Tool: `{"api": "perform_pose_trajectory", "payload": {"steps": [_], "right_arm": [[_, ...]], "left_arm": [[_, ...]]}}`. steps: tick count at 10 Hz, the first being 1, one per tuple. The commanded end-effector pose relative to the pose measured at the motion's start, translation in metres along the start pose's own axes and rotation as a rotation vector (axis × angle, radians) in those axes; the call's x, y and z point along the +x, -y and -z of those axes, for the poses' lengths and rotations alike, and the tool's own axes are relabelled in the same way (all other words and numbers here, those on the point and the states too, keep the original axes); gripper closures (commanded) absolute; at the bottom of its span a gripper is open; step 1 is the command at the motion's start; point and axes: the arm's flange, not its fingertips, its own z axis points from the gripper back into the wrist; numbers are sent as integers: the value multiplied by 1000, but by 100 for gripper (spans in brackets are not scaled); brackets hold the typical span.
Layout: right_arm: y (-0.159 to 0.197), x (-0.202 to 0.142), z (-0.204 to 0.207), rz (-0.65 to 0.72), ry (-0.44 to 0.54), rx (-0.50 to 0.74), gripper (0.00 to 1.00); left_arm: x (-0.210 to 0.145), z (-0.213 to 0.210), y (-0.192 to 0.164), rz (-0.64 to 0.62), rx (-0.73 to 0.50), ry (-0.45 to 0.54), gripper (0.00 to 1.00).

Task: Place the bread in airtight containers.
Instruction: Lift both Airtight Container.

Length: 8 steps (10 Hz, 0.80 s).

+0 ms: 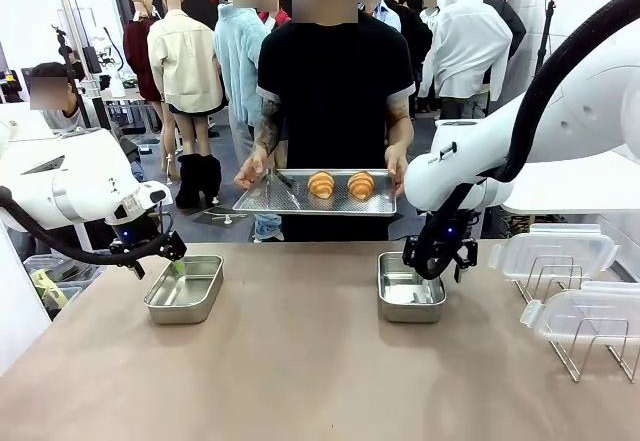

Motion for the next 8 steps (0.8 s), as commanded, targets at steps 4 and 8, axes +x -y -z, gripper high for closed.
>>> {"api": "perform_pose_trajectory", "payload": {"steps": [4, 8], "right_arm": [[-5, 8, 11, 32, 17, -24, 49], [-4, 11, 13, 33, 9, -25, 100]], "left_arm": [[13, 19, 1, -37, 7, -80, 32], [13, 18, 4, -44, 30, -80, 100]]}}
